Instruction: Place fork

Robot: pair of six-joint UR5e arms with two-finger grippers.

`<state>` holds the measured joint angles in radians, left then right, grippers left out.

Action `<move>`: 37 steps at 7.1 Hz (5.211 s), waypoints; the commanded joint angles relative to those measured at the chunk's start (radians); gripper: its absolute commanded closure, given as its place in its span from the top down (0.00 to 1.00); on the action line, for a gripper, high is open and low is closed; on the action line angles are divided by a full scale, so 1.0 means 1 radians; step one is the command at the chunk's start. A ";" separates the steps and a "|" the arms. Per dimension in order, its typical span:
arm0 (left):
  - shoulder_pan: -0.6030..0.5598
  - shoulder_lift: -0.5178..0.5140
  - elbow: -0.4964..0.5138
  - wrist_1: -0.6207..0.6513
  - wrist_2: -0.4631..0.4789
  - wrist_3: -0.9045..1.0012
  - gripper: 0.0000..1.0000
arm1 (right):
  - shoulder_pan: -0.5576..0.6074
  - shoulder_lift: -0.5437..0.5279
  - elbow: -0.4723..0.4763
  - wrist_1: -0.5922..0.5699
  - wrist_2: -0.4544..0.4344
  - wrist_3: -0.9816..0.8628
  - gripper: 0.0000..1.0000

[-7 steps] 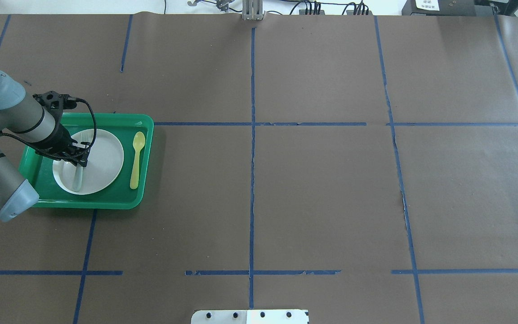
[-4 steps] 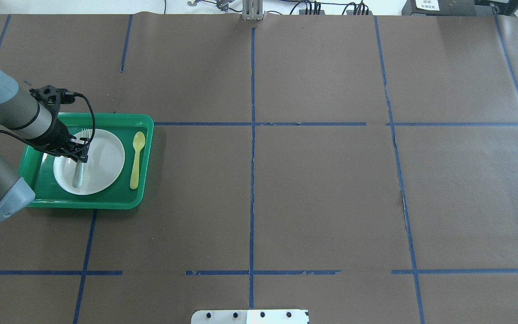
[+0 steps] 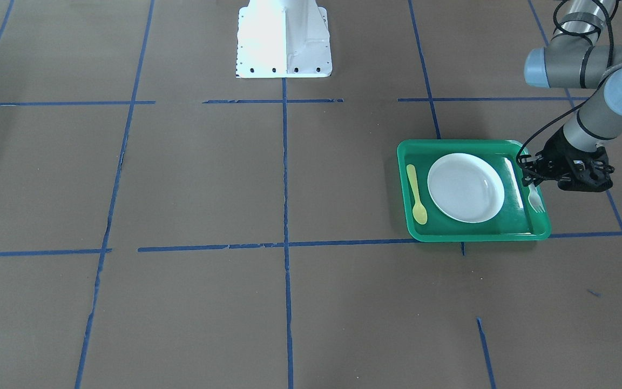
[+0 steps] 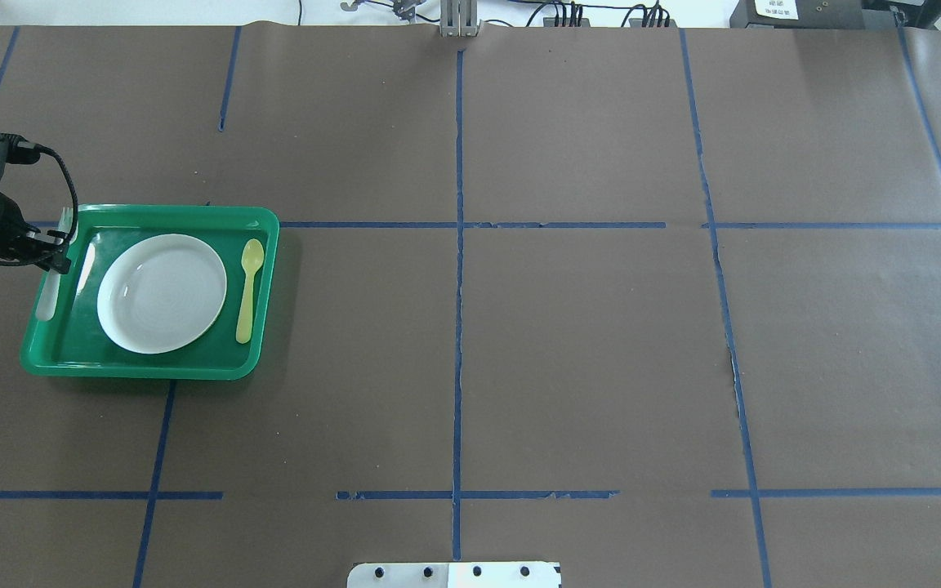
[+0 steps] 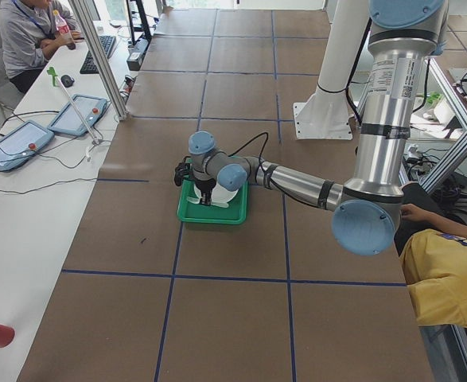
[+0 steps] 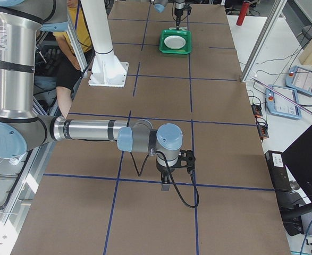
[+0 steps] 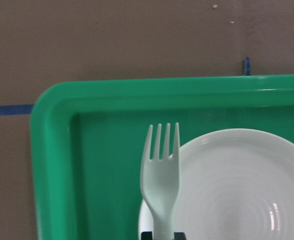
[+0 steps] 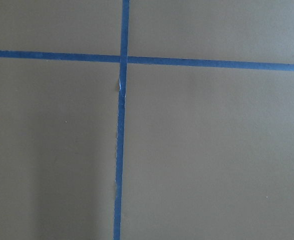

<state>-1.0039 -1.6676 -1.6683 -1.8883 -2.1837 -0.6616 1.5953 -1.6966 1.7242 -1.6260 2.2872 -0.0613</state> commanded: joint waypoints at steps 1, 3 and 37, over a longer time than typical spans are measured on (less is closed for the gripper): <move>0.002 -0.062 0.091 -0.012 -0.004 -0.084 0.00 | 0.000 0.000 0.000 0.000 0.000 0.000 1.00; 0.007 -0.070 0.128 -0.014 -0.005 -0.090 0.00 | 0.000 0.000 0.000 0.000 0.000 0.000 1.00; -0.726 0.115 0.121 0.363 -0.180 1.008 1.00 | 0.000 0.000 0.000 0.000 0.000 0.000 1.00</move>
<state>-1.7323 -1.5495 -1.5440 -1.5327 -2.3662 0.3477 1.5953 -1.6966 1.7242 -1.6260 2.2872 -0.0609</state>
